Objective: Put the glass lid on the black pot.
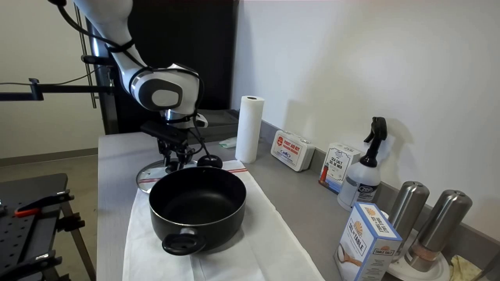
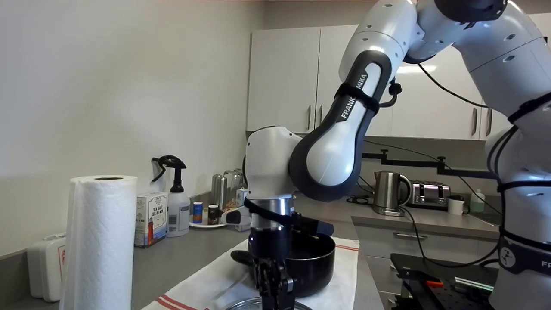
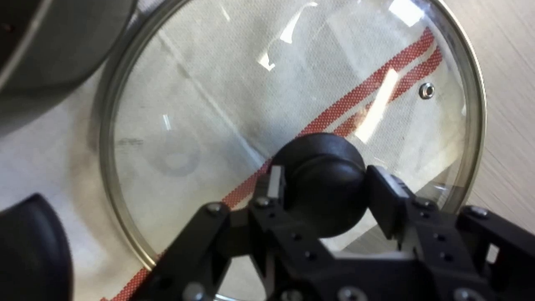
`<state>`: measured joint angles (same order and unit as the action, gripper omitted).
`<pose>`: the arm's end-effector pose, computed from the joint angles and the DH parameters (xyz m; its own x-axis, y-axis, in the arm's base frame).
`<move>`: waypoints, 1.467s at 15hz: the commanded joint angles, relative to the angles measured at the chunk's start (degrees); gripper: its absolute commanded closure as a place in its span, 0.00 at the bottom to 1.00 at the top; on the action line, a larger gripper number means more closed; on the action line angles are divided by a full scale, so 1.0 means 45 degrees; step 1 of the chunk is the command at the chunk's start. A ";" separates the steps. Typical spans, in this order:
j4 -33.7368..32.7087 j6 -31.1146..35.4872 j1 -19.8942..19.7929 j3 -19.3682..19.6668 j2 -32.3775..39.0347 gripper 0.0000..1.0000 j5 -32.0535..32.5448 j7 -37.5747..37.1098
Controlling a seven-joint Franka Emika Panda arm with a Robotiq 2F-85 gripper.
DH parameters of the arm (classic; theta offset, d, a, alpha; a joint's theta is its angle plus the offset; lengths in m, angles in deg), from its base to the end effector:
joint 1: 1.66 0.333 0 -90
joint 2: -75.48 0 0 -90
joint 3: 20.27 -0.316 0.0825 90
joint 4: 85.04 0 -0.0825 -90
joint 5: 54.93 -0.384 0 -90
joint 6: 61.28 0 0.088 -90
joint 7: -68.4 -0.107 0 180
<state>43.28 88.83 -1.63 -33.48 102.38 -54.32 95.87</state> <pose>0.5173 0.1276 0.1557 0.7639 0.6450 -0.0227 0.6381 -0.7600 -0.1232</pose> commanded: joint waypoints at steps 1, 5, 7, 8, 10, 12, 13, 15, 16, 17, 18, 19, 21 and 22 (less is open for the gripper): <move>0.0035 -0.0356 -0.0329 -0.0523 -0.0358 0.75 -0.0309 0.0519; 0.0328 -0.0740 -0.0426 -0.0974 -0.1025 0.75 -0.0427 0.0731; 0.0476 -0.0948 -0.0363 -0.1110 -0.1502 0.75 -0.0436 0.0719; 0.0539 -0.1034 -0.0356 -0.1175 -0.1725 0.75 -0.0484 0.0763; 0.0622 -0.1384 -0.0205 -0.1109 -0.2272 0.75 -0.0417 0.0629; 0.0661 -0.1782 -0.0132 -0.1025 -0.2780 0.75 -0.0519 0.0602; 0.0685 -0.1950 -0.0074 -0.0951 -0.3031 0.75 -0.0540 0.0548; 0.0762 -0.2163 0.0026 -0.0797 -0.3508 0.75 -0.0564 0.0448; 0.0778 -0.2277 0.0071 -0.0701 -0.3703 0.75 -0.0543 0.0384; 0.0814 -0.2347 0.0090 -0.0603 -0.3903 0.75 -0.0568 0.0332; 0.0837 -0.2386 0.0118 -0.0486 -0.4077 0.75 -0.0559 0.0261; 0.0831 -0.2464 0.0124 -0.0321 -0.4226 0.75 -0.0523 0.0150; 0.0855 -0.2519 0.0119 -0.0028 -0.4476 0.75 -0.0514 0.0016; 0.0883 -0.2525 0.0112 0.0138 -0.4598 0.75 -0.0482 -0.0057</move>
<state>45.81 78.89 -2.12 -35.21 85.81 -55.16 96.54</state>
